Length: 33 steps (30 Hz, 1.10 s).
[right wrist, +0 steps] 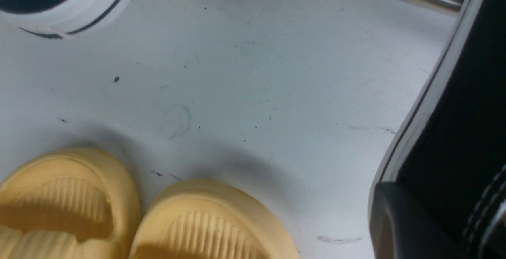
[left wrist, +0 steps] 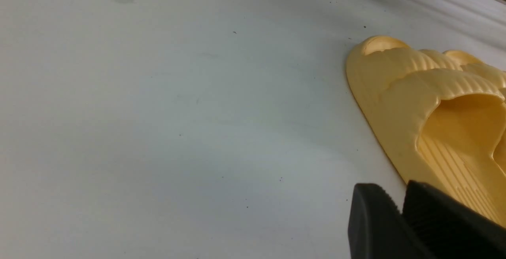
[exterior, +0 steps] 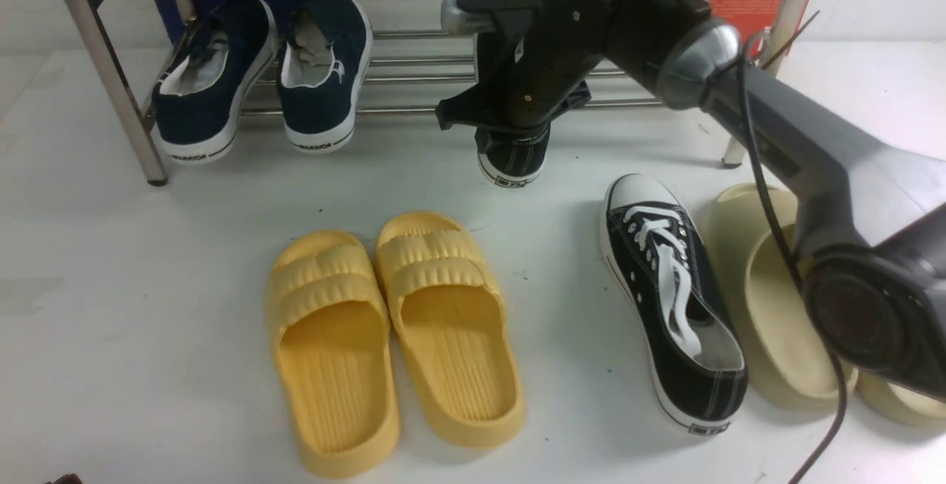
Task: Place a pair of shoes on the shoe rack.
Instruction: Use the right arm to put a shoe into the shoe rack
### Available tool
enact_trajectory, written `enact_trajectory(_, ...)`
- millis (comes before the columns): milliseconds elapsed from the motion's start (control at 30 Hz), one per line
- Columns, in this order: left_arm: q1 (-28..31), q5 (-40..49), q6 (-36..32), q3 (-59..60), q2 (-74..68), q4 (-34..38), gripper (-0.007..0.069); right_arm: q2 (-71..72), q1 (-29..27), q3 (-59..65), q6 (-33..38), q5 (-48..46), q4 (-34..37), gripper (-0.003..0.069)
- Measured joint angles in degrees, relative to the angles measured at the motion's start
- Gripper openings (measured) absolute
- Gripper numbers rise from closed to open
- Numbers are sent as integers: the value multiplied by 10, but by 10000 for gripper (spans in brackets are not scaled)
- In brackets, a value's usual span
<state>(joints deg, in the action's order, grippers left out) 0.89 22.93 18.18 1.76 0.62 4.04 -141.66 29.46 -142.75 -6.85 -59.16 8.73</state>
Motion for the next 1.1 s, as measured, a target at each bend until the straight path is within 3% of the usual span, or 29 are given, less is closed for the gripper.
enact_trajectory(733, 0, 0, 0, 0, 0, 0, 134, -9, 0, -4, 15, 72, -5, 45)
enact_trajectory(900, 0, 0, 0, 0, 0, 0, 138, -9, 2, -4, 15, 73, -5, 99)
enact_trajectory(1100, 0, 0, 0, 0, 0, 0, 141, -6, 10, -6, 23, 90, -37, 223)
